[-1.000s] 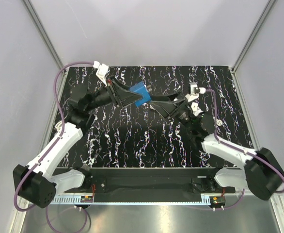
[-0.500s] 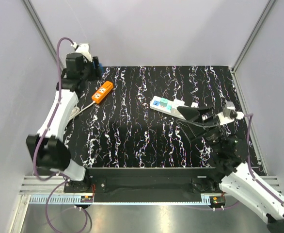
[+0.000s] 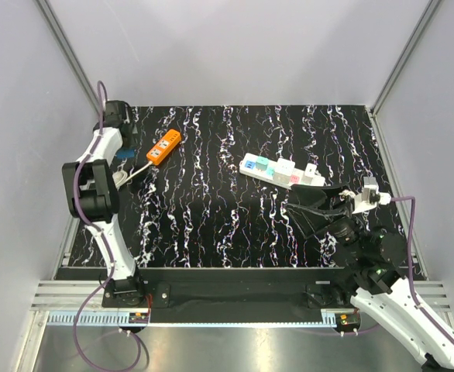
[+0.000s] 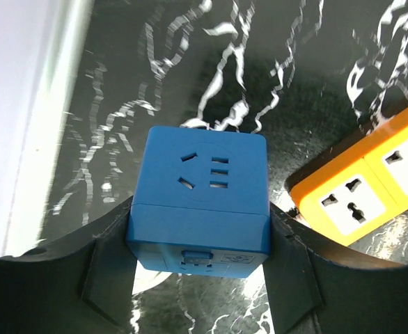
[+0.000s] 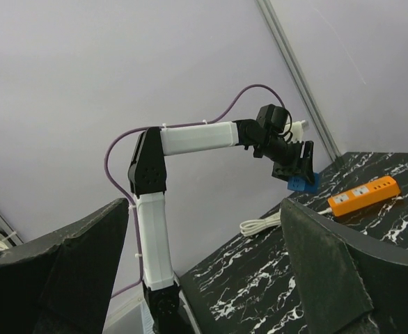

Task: Insert the plug

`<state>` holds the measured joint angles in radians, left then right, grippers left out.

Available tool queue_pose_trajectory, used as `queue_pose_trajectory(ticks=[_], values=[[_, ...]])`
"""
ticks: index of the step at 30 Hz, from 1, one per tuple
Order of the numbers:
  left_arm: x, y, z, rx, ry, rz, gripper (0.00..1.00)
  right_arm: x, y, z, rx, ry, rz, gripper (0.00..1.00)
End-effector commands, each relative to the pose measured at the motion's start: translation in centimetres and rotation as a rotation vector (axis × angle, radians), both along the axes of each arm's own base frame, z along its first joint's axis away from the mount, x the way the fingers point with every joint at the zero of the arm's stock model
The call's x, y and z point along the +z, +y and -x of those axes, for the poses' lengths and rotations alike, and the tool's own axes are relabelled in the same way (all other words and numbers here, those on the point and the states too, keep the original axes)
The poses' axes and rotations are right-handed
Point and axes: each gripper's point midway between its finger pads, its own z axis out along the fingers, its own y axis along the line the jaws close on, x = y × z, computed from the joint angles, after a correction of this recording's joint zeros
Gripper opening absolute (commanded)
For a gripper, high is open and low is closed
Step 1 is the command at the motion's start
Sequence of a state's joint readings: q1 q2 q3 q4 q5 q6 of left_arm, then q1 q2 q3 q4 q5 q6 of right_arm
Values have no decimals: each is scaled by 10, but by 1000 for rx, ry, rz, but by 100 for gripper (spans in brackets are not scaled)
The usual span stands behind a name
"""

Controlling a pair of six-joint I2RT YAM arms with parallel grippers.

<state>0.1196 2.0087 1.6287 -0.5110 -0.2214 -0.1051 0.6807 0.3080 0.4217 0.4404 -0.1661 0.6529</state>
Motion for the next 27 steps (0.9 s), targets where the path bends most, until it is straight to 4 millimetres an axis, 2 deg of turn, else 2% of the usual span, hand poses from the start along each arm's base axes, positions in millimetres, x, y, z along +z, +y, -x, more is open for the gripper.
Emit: queue_pose_trajectory(ticks=[1, 6, 13, 19, 20, 22, 23, 25, 26, 27], values=[[12, -7, -21, -18, -60, 4, 0, -4, -1, -3, -34, -14, 32, 96], [-3, -21, -31, -91, -40, 57, 0, -3, 2, -4, -25, -20, 47, 96], [-21, -49, -20, -157, 6, 120, 0, -1, 6, -6, -11, -14, 40, 96], [-34, -79, 3, -225, 55, 169, 0, -2, 8, -6, 0, -10, 48, 96], [-43, -85, 13, -225, 86, 164, 0, -5, 8, -7, -5, -1, 50, 96], [-41, -95, 23, -218, 92, 186, 0, -7, 8, -8, -7, 8, 47, 96], [-49, -96, 35, -210, 115, 205, 0, -8, 8, -9, -8, 13, 45, 96], [-43, -98, 46, -184, 109, 223, 0, -7, 8, -8, -3, 11, 41, 96], [-48, -113, 58, -211, 132, 226, 0, -7, 9, -8, 4, 12, 42, 96], [-41, -118, 62, -220, 120, 227, 0, -6, 10, -7, 10, 13, 41, 96]])
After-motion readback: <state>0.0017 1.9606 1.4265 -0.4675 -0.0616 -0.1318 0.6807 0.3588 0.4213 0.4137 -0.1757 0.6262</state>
